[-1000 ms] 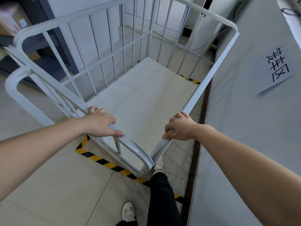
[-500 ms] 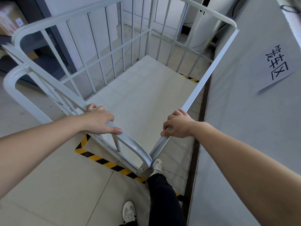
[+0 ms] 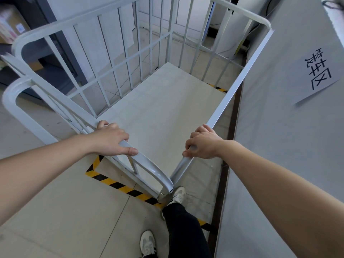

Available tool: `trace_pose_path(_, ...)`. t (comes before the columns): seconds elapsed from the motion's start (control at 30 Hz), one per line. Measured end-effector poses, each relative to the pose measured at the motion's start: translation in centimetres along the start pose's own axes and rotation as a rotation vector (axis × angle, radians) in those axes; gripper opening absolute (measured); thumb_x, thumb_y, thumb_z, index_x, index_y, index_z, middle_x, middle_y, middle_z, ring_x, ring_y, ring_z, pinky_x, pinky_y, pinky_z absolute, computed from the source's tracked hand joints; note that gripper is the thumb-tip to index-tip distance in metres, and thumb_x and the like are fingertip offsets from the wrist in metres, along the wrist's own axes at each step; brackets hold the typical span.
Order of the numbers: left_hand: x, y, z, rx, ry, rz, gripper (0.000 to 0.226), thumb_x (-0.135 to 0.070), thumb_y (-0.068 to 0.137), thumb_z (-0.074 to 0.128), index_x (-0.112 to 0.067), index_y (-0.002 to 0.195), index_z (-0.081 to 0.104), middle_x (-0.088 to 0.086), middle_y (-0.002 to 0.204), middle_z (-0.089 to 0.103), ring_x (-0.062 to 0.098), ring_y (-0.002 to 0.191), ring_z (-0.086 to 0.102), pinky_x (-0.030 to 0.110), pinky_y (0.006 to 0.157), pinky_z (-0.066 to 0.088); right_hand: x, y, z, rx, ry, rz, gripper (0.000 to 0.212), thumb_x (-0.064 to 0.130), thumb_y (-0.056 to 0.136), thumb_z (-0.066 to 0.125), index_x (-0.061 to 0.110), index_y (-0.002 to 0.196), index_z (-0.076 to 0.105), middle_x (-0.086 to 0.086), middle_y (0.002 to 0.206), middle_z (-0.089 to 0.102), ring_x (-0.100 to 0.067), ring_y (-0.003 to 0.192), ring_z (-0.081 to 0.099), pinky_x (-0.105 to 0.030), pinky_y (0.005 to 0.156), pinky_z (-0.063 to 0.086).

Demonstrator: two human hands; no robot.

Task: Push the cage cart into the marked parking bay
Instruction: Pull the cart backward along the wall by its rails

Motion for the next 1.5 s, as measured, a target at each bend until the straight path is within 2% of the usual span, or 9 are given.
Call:
trace_pose_path(0.17, 0.0, 0.0, -0.1, -0.011, 0.021, -0.002, 0.116, -0.098, 0.034, -0.016, -0.03, 0.098, 0.053, -0.015, 0.096, 0.049, 0.009, 0.102, 0.03, 0.041, 0.1, 0.018, 0.1, -0.1, 0.1, -0.001, -0.017, -0.01, 0.045, 0.065, 0.088, 0.04, 0.033, 0.11, 0.064, 0.003, 0.116, 0.056, -0.023, 0.124, 0.032, -0.04, 0.113, 0.004)
trace_pose_path(0.3, -0.3, 0.0, -0.1, -0.029, 0.022, 0.01, 0.105, -0.097, 0.036, -0.016, -0.032, 0.088, 0.047, -0.016, 0.092, 0.048, 0.009, 0.1, 0.032, 0.04, 0.1, 0.019, 0.0, -0.2, 0.2, 0.007, -0.022, -0.011, 0.047, 0.065, 0.089, 0.039, 0.032, 0.111, 0.064, 0.002, 0.118, 0.056, -0.024, 0.125, 0.031, -0.042, 0.114, 0.004)
trace_pose_path(0.47, -0.3, 0.1, 0.0, -0.029, 0.0, 0.021, 0.1, -0.098, 0.039, -0.013, -0.032, 0.086, 0.046, -0.017, 0.091, 0.048, 0.007, 0.099, 0.032, 0.04, 0.102, 0.016, 0.0, -0.3, 0.2, 0.023, -0.019, -0.012, 0.047, 0.063, 0.09, 0.038, 0.031, 0.114, 0.063, 0.0, 0.12, 0.056, -0.025, 0.128, 0.029, -0.045, 0.116, 0.0)
trace_pose_path(1.0, -0.6, 0.3, -0.4, -0.04, 0.0, 0.018, 0.111, -0.098, 0.037, -0.013, -0.031, 0.096, 0.052, -0.013, 0.099, 0.052, 0.01, 0.106, 0.035, 0.038, 0.098, 0.019, -0.5, -0.3, -0.1, -0.004, 0.03, -0.022, 0.045, 0.064, 0.088, 0.042, 0.031, 0.109, 0.064, 0.003, 0.116, 0.055, -0.023, 0.128, 0.029, -0.043, 0.115, -0.001)
trace_pose_path(1.2, -0.9, 0.3, -0.1, -0.015, 0.02, 0.019, 0.102, -0.097, 0.039, -0.01, -0.031, 0.091, 0.047, -0.015, 0.094, 0.047, 0.009, 0.102, 0.033, 0.039, 0.098, 0.019, -0.8, -0.3, 0.1, -0.025, 0.029, -0.012, 0.044, 0.065, 0.087, 0.043, 0.033, 0.106, 0.066, 0.005, 0.113, 0.056, -0.022, 0.124, 0.032, -0.04, 0.114, 0.002)
trace_pose_path(1.5, -1.4, 0.0, 0.3, -0.029, 0.049, 0.031, 0.12, -0.096, 0.038, -0.016, -0.026, 0.105, 0.055, -0.014, 0.1, 0.051, 0.011, 0.107, 0.037, 0.04, 0.097, 0.021, -0.7, -0.8, 0.5, -0.014, 0.026, -0.006, 0.045, 0.066, 0.087, 0.043, 0.032, 0.108, 0.065, 0.004, 0.115, 0.056, -0.022, 0.126, 0.031, -0.04, 0.114, 0.0)
Point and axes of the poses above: each hand's wrist, its own y-axis towards the middle knuckle, its own z-axis out of the palm, x = y × z, the point moved 10 cm from there along y, towards the middle knuckle
